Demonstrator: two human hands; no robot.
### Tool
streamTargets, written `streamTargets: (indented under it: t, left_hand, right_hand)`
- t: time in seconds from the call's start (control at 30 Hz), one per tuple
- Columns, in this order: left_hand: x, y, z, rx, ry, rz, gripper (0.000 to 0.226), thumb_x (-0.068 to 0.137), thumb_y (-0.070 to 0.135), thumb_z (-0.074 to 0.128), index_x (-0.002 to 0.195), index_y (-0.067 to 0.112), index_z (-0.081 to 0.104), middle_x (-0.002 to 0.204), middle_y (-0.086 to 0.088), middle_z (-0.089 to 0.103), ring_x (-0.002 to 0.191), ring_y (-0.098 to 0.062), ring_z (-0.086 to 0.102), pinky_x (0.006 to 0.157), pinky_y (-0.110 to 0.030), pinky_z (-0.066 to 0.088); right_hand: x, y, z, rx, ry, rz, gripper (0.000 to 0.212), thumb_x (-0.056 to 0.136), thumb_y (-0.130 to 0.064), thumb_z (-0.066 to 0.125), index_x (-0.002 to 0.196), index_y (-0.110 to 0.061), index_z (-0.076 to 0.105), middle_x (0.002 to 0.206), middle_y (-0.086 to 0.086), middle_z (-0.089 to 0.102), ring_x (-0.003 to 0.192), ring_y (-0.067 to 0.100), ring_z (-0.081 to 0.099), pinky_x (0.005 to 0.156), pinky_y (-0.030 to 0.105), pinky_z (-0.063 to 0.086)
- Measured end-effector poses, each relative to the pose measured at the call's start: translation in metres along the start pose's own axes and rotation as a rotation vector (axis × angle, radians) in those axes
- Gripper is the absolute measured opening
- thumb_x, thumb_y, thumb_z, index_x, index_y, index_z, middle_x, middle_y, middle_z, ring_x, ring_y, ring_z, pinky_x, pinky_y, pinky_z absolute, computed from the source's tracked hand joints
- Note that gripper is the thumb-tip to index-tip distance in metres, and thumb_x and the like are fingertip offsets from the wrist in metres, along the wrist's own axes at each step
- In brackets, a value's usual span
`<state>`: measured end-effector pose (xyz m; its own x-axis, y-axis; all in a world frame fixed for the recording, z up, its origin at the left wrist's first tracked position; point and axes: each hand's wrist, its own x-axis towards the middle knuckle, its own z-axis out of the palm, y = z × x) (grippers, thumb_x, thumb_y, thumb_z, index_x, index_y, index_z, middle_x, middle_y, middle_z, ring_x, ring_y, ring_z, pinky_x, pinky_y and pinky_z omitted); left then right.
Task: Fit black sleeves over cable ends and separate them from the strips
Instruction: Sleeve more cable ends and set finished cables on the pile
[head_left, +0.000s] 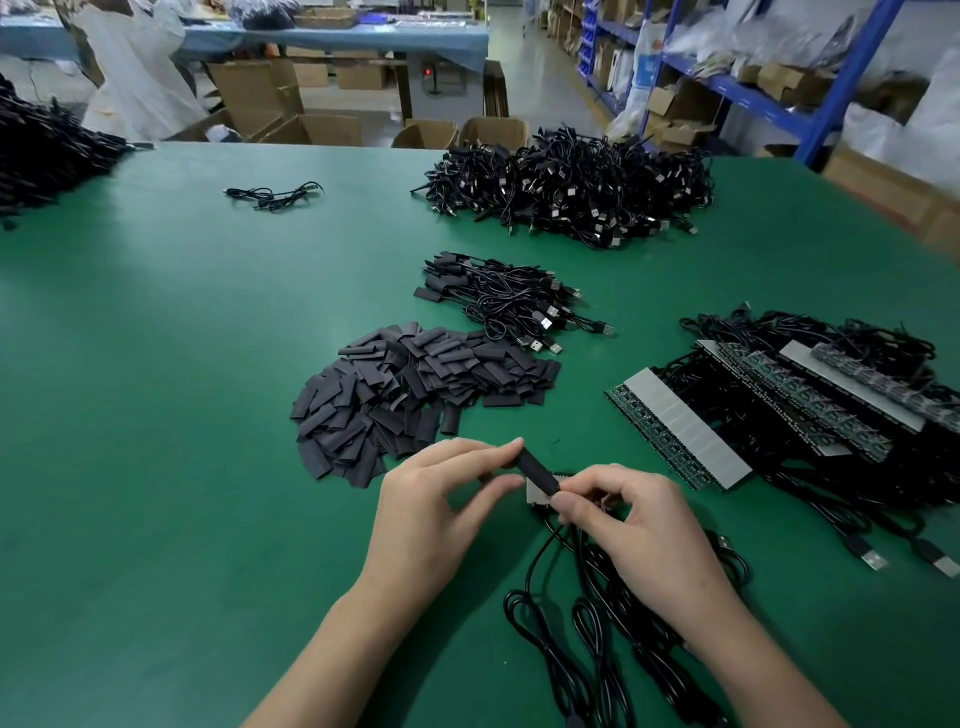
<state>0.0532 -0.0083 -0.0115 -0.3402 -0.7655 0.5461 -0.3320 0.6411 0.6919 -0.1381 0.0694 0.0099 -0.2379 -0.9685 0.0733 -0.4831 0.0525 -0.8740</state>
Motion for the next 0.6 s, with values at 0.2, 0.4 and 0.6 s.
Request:
streamTargets:
  t: [0.2, 0.4, 0.6]
  left_hand:
    - [-0.0006, 0.0033, 0.0021, -0.025, -0.024, 0.008, 0.030, 0.088, 0.026, 0.078, 0.117, 0.019, 0.078, 0.099, 0.013, 0.075, 0.087, 0.001, 0.068, 0.080, -0.015, 0.051]
    - [-0.0005, 0.0010, 0.0019, -0.024, -0.023, 0.023, 0.026, 0.090, 0.031, 0.075, 0.115, 0.022, 0.079, 0.099, 0.016, 0.075, 0.088, -0.001, 0.069, 0.078, -0.018, 0.054]
    - [0.0000, 0.0023, 0.0009, -0.069, -0.010, 0.001, 0.023, 0.089, 0.028, 0.077, 0.111, 0.020, 0.081, 0.099, 0.015, 0.077, 0.089, -0.002, 0.072, 0.080, -0.021, 0.056]
  right_hand:
    - [-0.0004, 0.0011, 0.0005, -0.023, 0.029, -0.024, 0.021, 0.084, -0.021, 0.082, 0.066, -0.029, 0.076, 0.077, -0.025, 0.074, 0.078, -0.009, 0.067, 0.068, 0.005, 0.042]
    - [0.0002, 0.0034, 0.0012, 0.024, 0.034, -0.009, 0.018, 0.081, -0.019, 0.085, 0.066, -0.026, 0.077, 0.075, -0.024, 0.075, 0.075, -0.008, 0.068, 0.068, 0.004, 0.043]
    - [0.0006, 0.0067, 0.0001, 0.074, 0.043, -0.022, 0.017, 0.077, -0.019, 0.088, 0.070, -0.027, 0.074, 0.072, -0.013, 0.076, 0.070, 0.000, 0.068, 0.067, 0.007, 0.047]
